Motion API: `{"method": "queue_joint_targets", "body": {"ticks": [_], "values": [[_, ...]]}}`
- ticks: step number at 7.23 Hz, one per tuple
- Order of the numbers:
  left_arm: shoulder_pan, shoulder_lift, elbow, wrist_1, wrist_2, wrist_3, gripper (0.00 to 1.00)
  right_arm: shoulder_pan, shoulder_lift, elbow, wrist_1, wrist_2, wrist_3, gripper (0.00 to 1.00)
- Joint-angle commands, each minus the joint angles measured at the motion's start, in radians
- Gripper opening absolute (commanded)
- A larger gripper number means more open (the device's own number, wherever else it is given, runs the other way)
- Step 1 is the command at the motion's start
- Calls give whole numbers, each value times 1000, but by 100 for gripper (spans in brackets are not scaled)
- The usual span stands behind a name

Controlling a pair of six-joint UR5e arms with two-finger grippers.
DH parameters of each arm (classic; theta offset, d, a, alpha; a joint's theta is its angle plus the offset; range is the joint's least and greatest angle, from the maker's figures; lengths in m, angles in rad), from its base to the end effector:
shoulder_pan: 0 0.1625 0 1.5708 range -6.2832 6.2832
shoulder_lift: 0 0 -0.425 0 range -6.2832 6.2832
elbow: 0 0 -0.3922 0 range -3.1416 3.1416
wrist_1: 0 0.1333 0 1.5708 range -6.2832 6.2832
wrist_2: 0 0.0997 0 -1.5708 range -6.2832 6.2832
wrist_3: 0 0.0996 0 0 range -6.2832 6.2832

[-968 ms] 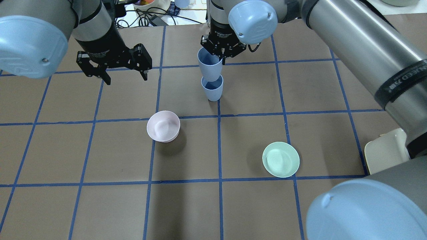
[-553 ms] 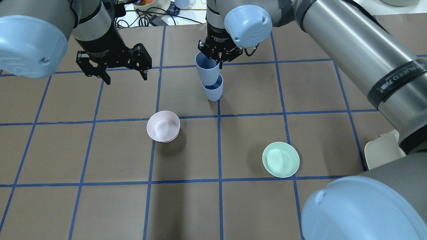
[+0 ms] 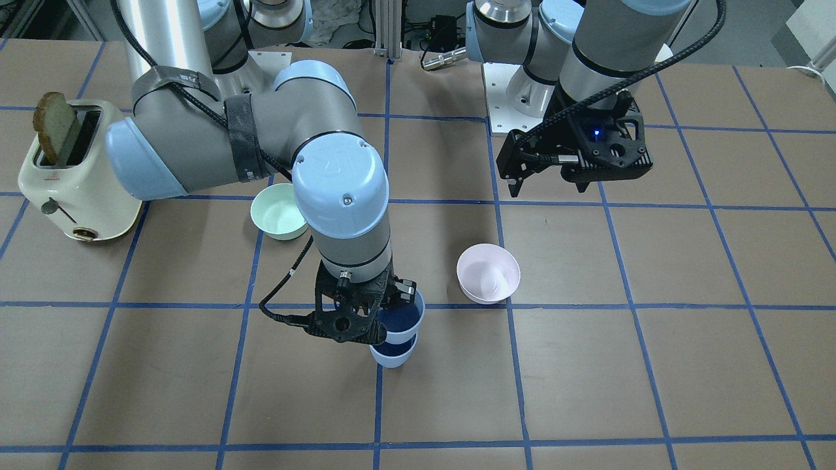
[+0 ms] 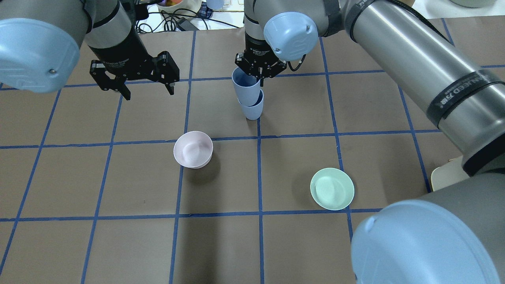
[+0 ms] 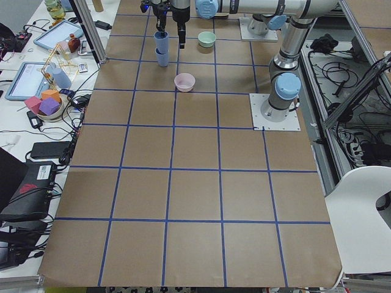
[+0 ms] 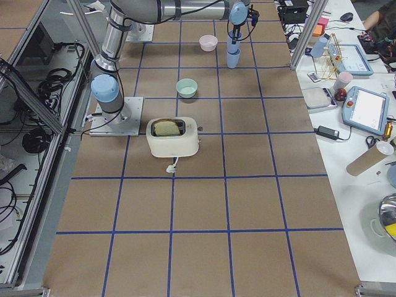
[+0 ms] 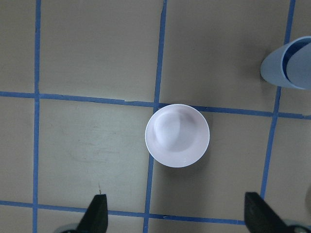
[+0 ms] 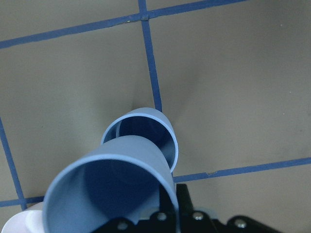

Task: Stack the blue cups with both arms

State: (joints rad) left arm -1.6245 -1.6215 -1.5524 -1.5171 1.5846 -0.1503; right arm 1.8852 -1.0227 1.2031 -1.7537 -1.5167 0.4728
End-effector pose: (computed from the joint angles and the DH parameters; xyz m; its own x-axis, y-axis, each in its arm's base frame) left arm -0.1594 -0.5075 0.4768 -0.9953 -0.0967 -0.0104 -0.0965 0.9951 -0.0232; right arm 0.3506 -0.6297 0.3557 -0.9862 0.1580 -0.0493 0.1571 0.9873 0.0224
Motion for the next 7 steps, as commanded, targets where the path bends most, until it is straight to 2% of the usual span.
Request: {"method": "queue_joint_targets", "body": {"ticks": [1,2,3,4,5,7], "values": [[2,0,0,2,0,0,100,0,9,1,-3,-2,-6,32],[2,0,0,0,0,0,100,-1,12,-2,-4,-2,-6,51],[2,0,0,2,0,0,100,-8,18,-8,-9,0,-9,58],[9,0,0,2,0,0,100,-9,18,-10,-50,0,-10,73],[14,2,0,2,-2,0,100,-21,15,-16,-53,-3,-23,77],[15,5,0,0,0,0,100,-90,-46,9,-33,-40,-199,84]]}}
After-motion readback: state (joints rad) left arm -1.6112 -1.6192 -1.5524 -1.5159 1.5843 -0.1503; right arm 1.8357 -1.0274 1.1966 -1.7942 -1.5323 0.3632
